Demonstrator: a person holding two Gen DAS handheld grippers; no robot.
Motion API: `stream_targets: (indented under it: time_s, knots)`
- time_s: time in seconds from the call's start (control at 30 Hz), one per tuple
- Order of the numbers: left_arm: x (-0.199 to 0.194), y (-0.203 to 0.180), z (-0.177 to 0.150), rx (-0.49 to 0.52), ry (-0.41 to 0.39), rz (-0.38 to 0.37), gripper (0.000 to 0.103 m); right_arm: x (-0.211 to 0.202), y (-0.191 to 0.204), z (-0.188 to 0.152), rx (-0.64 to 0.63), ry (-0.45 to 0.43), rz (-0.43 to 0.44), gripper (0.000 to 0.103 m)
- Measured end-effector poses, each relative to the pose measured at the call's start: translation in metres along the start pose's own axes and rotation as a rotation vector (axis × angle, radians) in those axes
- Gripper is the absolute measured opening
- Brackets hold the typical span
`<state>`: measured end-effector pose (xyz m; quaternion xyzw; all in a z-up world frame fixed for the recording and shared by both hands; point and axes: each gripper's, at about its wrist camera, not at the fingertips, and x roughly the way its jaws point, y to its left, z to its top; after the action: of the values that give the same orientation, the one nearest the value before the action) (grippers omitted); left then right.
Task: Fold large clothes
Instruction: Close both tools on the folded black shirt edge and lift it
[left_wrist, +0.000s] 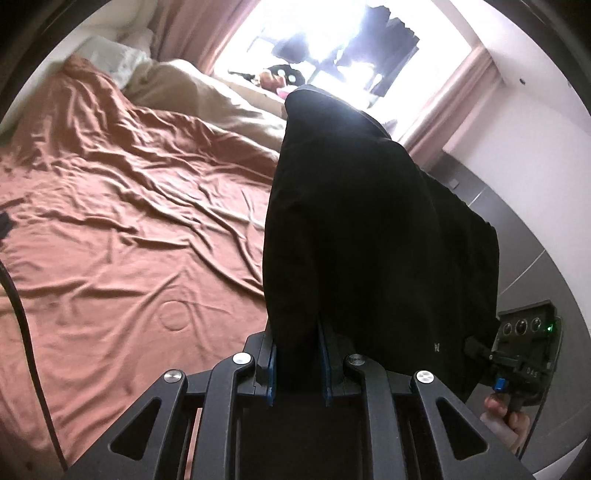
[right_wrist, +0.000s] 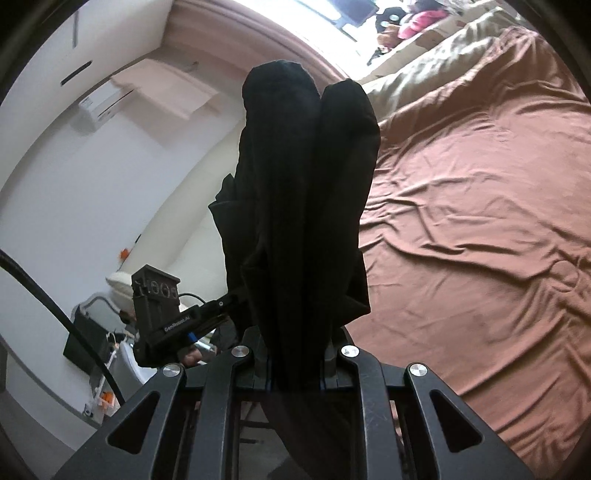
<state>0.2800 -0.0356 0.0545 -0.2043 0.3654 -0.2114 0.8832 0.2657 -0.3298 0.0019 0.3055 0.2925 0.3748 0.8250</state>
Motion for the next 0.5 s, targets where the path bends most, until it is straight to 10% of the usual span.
stream_targets:
  time_s: [0.5]
  knots:
    - [-0.135, 0.033, -0.037, -0.027, -0.121, 0.032, 0.018, 0.038, 0.071, -0.038, -0.050, 0.003, 0.024, 0.013]
